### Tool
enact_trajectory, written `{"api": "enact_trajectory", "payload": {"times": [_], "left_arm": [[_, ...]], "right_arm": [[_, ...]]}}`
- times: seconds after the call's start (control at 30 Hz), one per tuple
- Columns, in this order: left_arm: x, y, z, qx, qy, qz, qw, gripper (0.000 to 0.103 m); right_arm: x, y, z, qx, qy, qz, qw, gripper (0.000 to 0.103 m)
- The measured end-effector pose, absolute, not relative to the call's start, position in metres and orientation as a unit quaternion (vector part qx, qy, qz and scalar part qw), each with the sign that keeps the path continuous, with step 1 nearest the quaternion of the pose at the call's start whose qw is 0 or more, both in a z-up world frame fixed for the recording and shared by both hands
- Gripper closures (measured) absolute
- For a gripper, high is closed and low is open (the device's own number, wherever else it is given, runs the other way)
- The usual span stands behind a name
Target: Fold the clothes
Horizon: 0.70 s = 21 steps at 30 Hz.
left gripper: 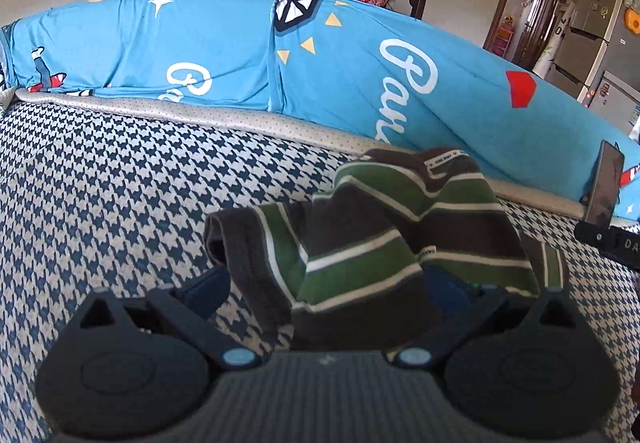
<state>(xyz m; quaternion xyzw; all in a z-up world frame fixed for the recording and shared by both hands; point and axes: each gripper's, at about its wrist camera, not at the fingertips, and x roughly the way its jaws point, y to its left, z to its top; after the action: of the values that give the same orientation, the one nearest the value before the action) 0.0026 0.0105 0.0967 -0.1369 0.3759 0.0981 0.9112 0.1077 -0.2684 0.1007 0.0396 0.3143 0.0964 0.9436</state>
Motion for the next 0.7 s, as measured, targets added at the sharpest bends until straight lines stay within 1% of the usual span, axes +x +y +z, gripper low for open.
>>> {"api": "enact_trajectory", "payload": {"times": [0.17, 0.37, 0.53, 0.57, 0.6, 0.63, 0.7], "left_arm": [[0.008, 0.001, 0.089, -0.106, 0.387, 0.1, 0.91, 0.0], [0.014, 0.002, 0.084, -0.121, 0.401, 0.095, 0.903, 0.0], [0.015, 0.003, 0.083, -0.118, 0.405, 0.097, 0.901, 0.0], [0.015, 0.004, 0.083, -0.12, 0.406, 0.097, 0.901, 0.0], [0.015, 0.004, 0.082, -0.121, 0.407, 0.097, 0.9, 0.0], [0.016, 0.005, 0.082, -0.121, 0.407, 0.098, 0.9, 0.0], [0.016, 0.007, 0.082, -0.121, 0.408, 0.102, 0.899, 0.0]], "right_arm": [[0.114, -0.296, 0.081, 0.061, 0.365, 0.065, 0.927, 0.049], [0.118, -0.304, 0.055, 0.072, 0.407, 0.066, 0.908, 0.048], [0.116, -0.284, 0.042, 0.027, 0.394, 0.073, 0.916, 0.048], [0.116, -0.28, 0.041, 0.02, 0.391, 0.071, 0.918, 0.05], [0.116, -0.277, 0.039, 0.017, 0.386, 0.067, 0.92, 0.055], [0.117, -0.274, 0.038, 0.009, 0.382, 0.062, 0.922, 0.057], [0.117, -0.268, 0.037, -0.003, 0.376, 0.058, 0.925, 0.071]]}}
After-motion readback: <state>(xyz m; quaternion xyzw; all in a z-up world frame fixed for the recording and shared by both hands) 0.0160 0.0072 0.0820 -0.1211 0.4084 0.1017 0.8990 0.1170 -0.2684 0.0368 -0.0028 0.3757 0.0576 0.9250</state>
